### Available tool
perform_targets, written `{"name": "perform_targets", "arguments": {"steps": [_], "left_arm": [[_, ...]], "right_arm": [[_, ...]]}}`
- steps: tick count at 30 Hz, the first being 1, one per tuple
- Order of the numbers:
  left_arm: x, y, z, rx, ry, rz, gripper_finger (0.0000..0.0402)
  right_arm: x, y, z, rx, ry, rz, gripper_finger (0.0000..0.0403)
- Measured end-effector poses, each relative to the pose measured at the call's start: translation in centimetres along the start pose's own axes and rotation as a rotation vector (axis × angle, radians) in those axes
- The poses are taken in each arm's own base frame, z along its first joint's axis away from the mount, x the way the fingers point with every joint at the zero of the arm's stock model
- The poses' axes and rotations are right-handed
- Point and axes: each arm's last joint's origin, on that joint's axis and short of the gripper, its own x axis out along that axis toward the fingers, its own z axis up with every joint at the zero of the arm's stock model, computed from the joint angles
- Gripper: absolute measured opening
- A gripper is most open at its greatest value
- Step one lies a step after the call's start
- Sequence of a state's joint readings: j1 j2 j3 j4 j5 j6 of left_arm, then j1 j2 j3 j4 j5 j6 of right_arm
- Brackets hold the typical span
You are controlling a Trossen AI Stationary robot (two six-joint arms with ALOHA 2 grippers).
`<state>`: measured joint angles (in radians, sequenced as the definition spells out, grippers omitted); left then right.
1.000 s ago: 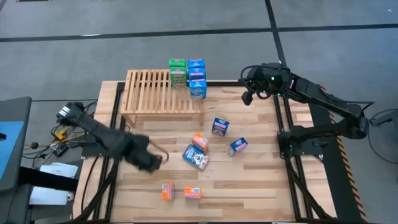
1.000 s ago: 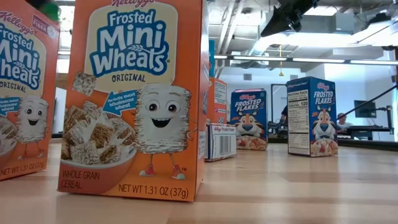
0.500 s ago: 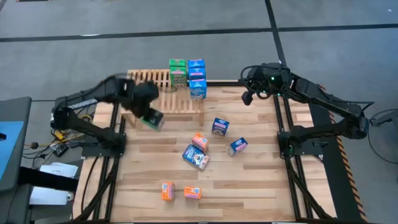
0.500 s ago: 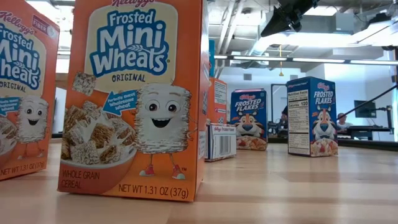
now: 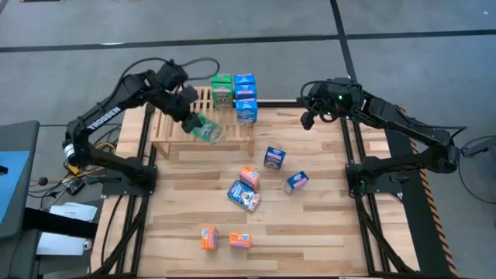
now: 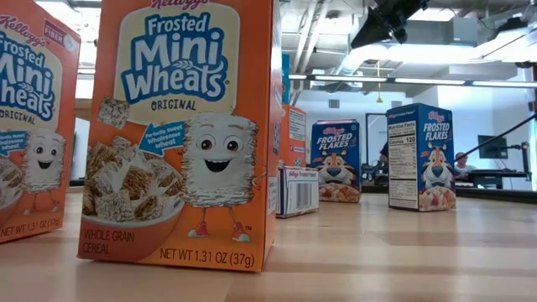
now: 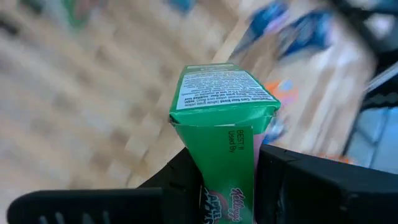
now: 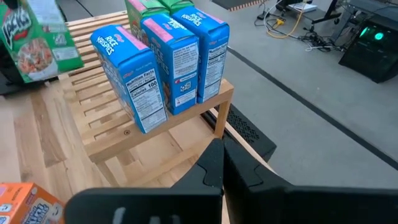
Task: Stack cereal on shelf
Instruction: Put the green cereal box on the shelf aligned with the other green cereal boxes
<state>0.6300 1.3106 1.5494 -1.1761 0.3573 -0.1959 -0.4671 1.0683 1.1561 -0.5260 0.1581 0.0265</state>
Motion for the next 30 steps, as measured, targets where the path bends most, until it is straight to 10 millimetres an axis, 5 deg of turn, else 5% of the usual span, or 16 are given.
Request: {"name": "perform_targets", "arguments": {"steps": [6, 13, 19, 26, 30], "left_arm": [[-2.0, -0.4, 2.7, 0.138, -0.178, -0.041, 0.008], [-4.0, -1.4, 6.4, 0.302, -0.066, 0.065, 0.008], [-3.1, -2.3, 9.1, 0.473, -0.04, 0.053, 0.008], [-1.3, -1.5, 8.9, 0.545, 0.1, 0.231, 0.008], [-1.5, -1.8, 8.8, 0.594, 0.089, 0.177, 0.008]], "right_arm": [[0.0, 0.0, 0.2, 0.007, -0.023, 0.0, 0.0017], [0.0, 0.0, 0.7, 0.014, -0.069, 0.0, 0.0017], [0.0, 0.0, 0.8, 0.016, -0.084, -0.001, 0.0017], [0.0, -0.1, 0.9, 0.019, -0.095, -0.008, 0.0017], [0.1, -0.6, 0.9, 0.025, -0.093, -0.029, 0.0017]]}}
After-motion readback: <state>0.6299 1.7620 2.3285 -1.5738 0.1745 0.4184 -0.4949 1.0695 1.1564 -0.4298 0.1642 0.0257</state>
